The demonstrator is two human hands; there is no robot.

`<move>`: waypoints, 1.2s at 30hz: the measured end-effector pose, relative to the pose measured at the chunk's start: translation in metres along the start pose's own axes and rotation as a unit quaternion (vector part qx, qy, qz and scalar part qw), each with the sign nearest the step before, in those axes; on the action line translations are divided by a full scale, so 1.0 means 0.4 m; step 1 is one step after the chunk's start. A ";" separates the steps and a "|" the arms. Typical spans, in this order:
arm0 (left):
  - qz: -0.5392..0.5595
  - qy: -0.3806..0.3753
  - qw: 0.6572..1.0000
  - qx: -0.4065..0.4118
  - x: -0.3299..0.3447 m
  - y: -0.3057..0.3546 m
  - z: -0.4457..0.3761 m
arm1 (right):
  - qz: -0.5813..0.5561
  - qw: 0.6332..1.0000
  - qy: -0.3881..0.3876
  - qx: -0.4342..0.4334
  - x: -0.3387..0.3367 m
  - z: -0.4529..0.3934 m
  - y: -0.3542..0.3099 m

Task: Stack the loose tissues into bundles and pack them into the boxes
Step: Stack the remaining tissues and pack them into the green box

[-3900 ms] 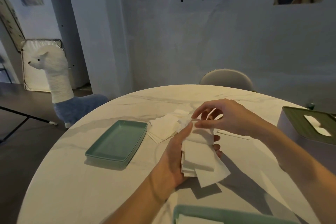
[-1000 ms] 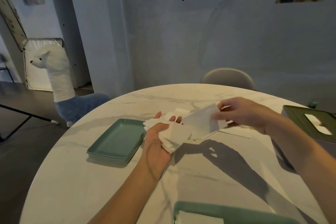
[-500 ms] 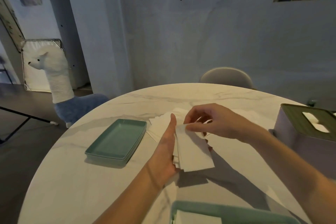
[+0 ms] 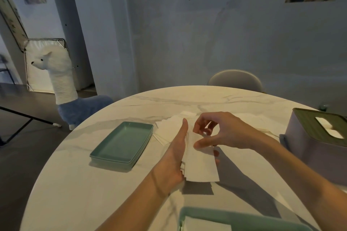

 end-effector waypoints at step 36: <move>-0.417 0.034 0.859 0.296 0.026 0.003 0.068 | -0.339 0.917 0.206 0.045 0.060 0.245 0.150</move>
Point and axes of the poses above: each hand's wrist, its own z-axis away from the middle knuckle, its own x-axis out of the palm, y = z × x, the point moved 4 cm from there along -z, towards the middle knuckle, and after that the axes turned 2 degrees about z, right-handed, at the moved point
